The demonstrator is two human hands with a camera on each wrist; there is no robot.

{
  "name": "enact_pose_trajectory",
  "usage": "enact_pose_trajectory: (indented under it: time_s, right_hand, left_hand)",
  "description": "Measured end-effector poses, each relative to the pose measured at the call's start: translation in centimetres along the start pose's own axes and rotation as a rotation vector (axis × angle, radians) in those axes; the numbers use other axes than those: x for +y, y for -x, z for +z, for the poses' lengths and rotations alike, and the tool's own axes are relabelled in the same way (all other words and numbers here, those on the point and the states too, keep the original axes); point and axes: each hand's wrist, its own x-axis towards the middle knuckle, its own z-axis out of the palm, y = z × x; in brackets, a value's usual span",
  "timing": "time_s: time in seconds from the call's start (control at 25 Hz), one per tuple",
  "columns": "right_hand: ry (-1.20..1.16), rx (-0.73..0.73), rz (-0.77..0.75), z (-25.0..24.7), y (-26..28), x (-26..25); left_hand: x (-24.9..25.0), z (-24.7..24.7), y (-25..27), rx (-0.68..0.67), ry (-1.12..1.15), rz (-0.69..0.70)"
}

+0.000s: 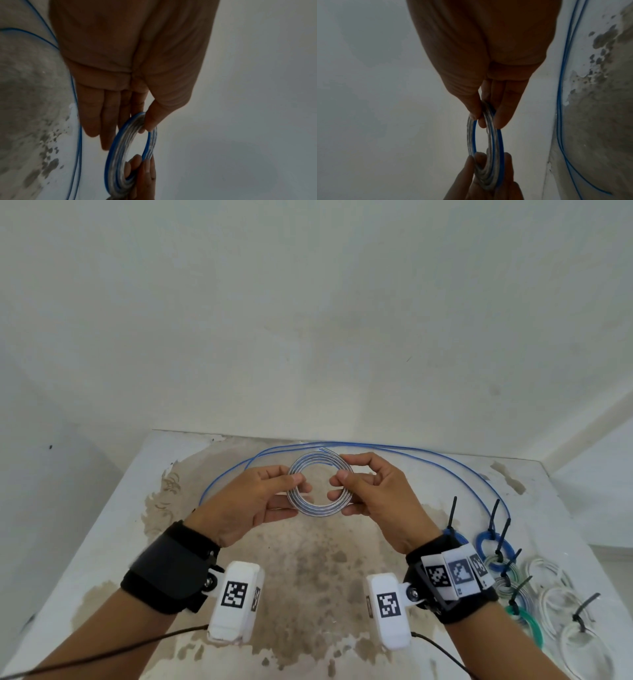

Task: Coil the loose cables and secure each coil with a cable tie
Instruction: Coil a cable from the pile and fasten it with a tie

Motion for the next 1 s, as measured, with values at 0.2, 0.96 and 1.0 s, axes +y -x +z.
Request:
enact_pose_trajectory:
  time_s: [0.2, 0.96, 1.0]
  right_hand:
    - [0.036, -0.066, 0.075, -1.7, 1.7, 0.1]
    - [0.218, -0.195, 0.031, -8.7, 5.9, -0.2]
    - [0.214, -0.181, 0.031, -8.8, 6.0, -0.2]
  left_hand:
    - [0.3, 1.9, 0.6, -0.025, -0.164, 0.053]
    - [-2.6, 12.8, 0.4, 0.123, -0.279, 0.106]
    - [-2.9, 13.2, 0.5, 0.134, -0.31, 0.132]
